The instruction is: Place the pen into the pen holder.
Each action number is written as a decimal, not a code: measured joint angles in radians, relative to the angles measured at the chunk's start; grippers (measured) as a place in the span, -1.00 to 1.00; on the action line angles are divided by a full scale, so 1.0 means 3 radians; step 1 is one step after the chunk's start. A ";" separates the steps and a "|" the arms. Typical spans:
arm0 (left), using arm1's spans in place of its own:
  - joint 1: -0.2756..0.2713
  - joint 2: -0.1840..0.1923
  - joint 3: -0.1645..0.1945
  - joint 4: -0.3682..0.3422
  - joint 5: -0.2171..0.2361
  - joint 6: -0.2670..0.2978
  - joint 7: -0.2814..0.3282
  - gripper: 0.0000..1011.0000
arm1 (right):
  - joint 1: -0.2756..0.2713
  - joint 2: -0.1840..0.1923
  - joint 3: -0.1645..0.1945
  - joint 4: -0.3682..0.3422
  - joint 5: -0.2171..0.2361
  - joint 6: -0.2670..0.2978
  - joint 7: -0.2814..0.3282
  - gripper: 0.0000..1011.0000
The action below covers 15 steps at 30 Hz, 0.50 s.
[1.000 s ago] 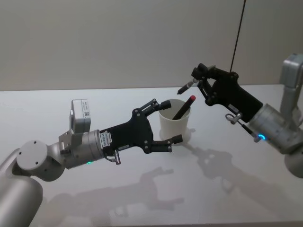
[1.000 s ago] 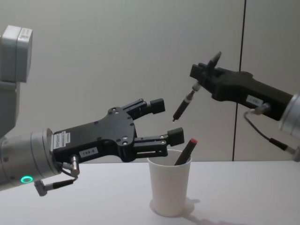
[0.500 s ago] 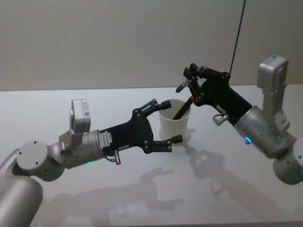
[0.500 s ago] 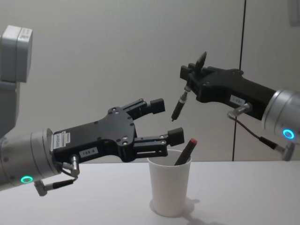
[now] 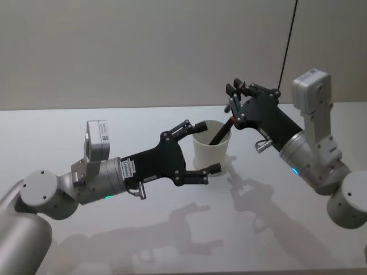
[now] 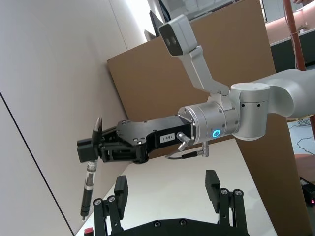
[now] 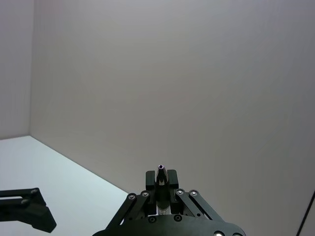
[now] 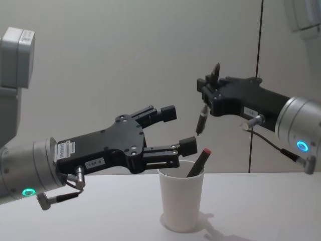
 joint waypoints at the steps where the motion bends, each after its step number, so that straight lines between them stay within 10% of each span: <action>1: 0.0000 0.0000 0.0000 0.0000 0.0000 0.0000 0.0000 0.98 | -0.0005 0.0000 -0.0002 -0.0008 -0.0026 0.0038 -0.0028 -0.74; 15: 0.0000 0.0000 0.0000 0.0000 0.0000 0.0000 0.0000 0.98 | 0.0017 -0.0050 -0.0010 0.0147 0.0062 0.0141 -0.0075 -0.74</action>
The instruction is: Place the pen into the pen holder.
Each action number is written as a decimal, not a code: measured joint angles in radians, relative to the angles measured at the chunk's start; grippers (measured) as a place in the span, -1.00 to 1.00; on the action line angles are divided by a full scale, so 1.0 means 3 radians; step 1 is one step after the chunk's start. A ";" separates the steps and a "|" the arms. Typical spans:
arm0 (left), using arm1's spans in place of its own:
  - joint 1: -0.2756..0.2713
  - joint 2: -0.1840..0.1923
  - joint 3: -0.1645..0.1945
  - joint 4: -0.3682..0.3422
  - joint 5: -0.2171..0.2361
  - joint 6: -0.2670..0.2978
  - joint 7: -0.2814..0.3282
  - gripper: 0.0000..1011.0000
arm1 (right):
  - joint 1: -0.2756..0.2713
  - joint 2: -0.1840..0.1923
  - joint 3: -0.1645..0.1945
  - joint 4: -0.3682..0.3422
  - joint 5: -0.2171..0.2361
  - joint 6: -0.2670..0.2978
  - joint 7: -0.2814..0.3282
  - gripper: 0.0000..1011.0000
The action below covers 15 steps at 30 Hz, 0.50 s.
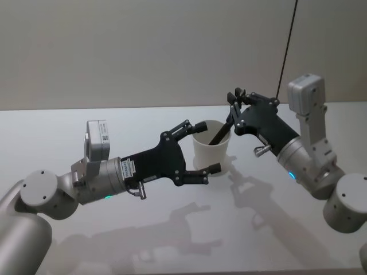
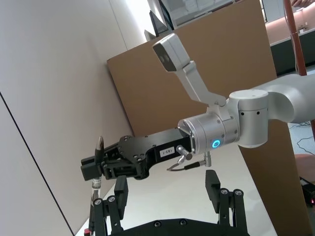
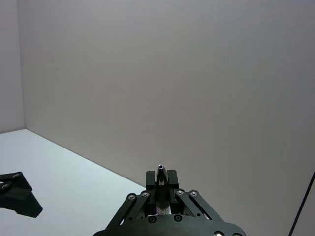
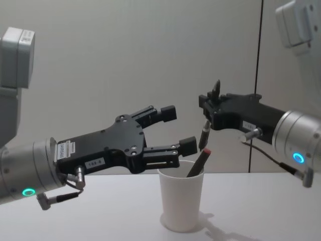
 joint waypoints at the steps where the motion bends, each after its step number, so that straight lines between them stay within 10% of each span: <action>1: 0.0000 0.0000 0.0000 0.0000 0.0000 0.0000 0.0000 0.98 | 0.0007 -0.0006 -0.0001 0.0020 0.0016 -0.0011 0.0007 -0.74; 15: 0.0000 0.0000 0.0000 0.0000 0.0000 0.0000 0.0000 0.98 | 0.0182 -0.0136 -0.0006 0.0477 0.0217 -0.0230 0.0122 -0.74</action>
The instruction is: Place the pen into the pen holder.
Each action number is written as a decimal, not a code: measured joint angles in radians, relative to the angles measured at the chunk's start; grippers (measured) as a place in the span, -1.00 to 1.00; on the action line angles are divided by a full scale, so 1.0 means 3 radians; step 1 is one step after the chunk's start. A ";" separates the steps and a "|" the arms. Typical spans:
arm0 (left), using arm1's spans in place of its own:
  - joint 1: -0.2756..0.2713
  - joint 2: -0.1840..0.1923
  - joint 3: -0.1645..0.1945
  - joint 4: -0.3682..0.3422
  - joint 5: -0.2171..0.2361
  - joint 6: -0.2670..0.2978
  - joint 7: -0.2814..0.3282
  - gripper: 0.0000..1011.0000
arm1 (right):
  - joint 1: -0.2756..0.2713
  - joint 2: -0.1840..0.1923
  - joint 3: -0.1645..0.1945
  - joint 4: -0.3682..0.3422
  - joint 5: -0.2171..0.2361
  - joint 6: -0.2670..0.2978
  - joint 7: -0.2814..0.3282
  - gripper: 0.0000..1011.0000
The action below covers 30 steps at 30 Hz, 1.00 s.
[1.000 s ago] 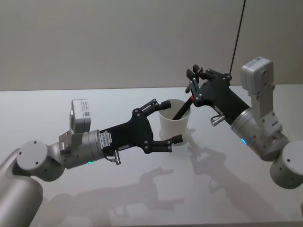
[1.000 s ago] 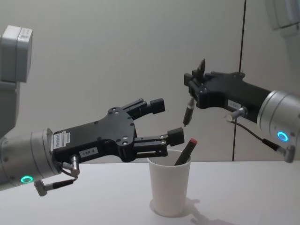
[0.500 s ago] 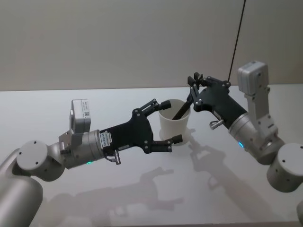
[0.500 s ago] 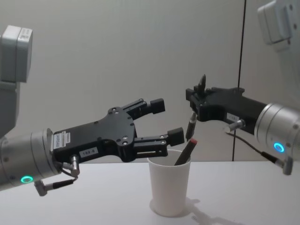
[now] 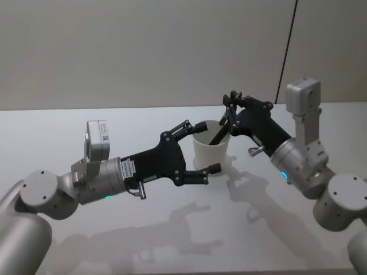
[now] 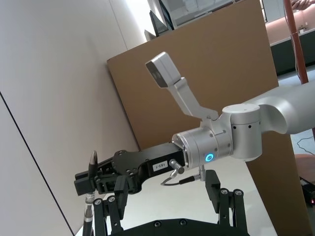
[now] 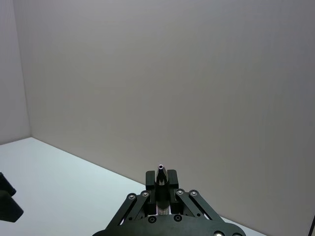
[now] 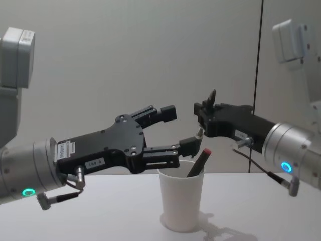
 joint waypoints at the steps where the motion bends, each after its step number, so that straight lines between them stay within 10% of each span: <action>1: 0.0000 0.0000 0.0000 0.0000 0.0000 0.0000 0.0000 0.98 | 0.0010 -0.0008 -0.0001 0.0025 0.0008 -0.0014 0.0005 -0.74; 30: 0.0000 0.0000 0.0000 0.0000 0.0000 0.0000 0.0000 0.98 | 0.0230 -0.0152 -0.0014 0.0520 0.0102 -0.0161 0.0103 0.87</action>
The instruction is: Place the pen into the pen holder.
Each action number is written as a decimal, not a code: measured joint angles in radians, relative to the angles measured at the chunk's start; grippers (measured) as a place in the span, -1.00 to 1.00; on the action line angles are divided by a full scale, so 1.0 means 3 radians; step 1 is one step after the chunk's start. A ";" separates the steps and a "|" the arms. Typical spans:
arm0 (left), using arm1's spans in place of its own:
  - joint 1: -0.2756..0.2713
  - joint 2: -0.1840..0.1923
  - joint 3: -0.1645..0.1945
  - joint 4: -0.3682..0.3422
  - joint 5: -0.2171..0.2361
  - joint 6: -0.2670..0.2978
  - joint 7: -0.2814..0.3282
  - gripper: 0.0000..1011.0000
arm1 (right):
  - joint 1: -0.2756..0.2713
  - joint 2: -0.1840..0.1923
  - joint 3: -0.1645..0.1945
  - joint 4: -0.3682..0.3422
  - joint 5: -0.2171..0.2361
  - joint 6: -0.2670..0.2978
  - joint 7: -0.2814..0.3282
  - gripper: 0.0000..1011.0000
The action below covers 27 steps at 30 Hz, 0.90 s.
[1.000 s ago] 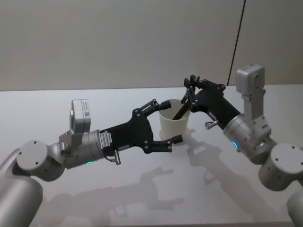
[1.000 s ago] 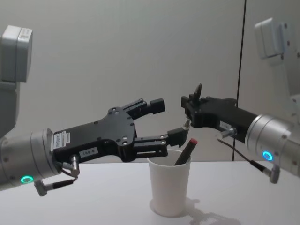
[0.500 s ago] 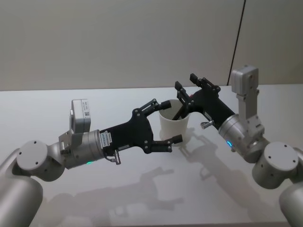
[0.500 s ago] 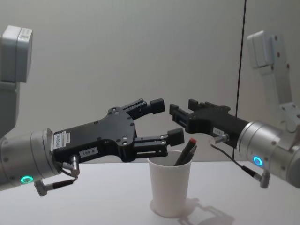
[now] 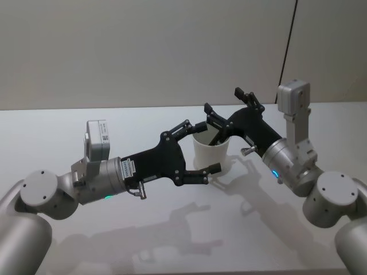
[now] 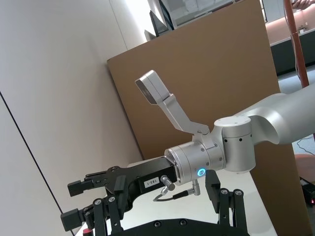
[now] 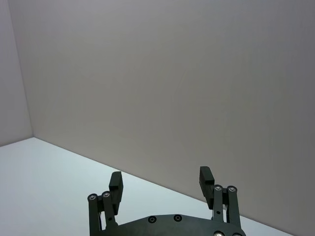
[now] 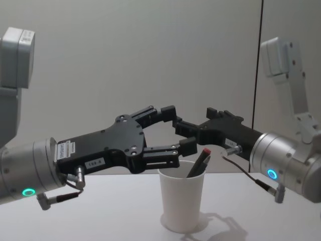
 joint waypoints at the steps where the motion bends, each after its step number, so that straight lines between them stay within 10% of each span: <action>1: 0.0000 0.0000 0.0000 0.0000 0.0000 0.0000 0.0000 0.98 | 0.0002 -0.0001 0.0000 0.0004 0.0001 -0.0001 0.0001 0.91; 27: 0.0000 0.0000 0.0000 0.0000 0.0000 0.0000 0.0000 0.98 | 0.0023 -0.0015 0.0000 0.0054 0.0009 -0.0014 0.0012 0.98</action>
